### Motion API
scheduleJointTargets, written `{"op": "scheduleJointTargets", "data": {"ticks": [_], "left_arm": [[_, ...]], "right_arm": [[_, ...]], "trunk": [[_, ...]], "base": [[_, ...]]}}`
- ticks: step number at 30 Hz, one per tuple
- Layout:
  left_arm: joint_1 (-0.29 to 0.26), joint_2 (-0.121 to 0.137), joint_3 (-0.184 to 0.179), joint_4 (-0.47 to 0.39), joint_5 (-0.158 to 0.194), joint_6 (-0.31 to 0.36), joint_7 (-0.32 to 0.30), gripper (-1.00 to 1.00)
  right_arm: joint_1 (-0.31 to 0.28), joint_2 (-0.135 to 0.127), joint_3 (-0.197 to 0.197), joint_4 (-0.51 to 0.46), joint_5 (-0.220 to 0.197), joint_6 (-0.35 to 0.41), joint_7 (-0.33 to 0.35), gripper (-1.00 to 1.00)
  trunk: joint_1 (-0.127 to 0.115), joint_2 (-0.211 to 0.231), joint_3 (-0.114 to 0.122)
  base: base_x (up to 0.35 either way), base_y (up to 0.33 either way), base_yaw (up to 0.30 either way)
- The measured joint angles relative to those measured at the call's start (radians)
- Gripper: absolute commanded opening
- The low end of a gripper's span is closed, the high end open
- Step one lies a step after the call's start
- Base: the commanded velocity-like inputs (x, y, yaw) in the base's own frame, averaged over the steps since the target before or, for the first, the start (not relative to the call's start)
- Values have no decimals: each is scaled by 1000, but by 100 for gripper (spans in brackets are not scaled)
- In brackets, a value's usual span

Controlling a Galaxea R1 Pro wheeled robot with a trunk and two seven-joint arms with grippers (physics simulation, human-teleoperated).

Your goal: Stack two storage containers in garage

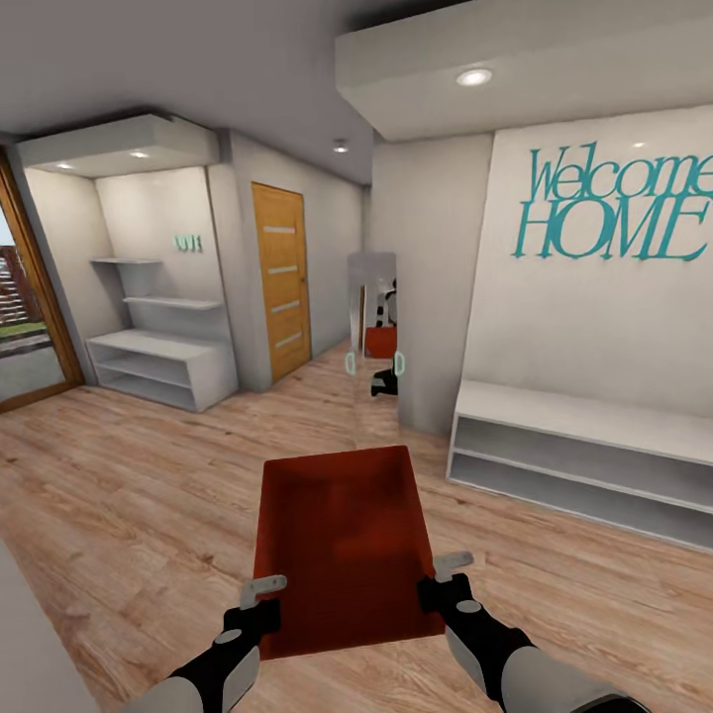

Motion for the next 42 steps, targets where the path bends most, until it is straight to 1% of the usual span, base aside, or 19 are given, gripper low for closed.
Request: {"op": "scheduleJointTargets", "data": {"ticks": [20,42], "left_arm": [[0,0,0,0,1,0,0,-100],[0,0,0,0,1,0,0,-100]], "right_arm": [[0,0,-1,-1,1,2,0,-100],[0,0,0,0,0,1,0,-100]], "trunk": [[0,0,0],[0,0,0]], "base": [[322,0,4],[322,0,242]]}}
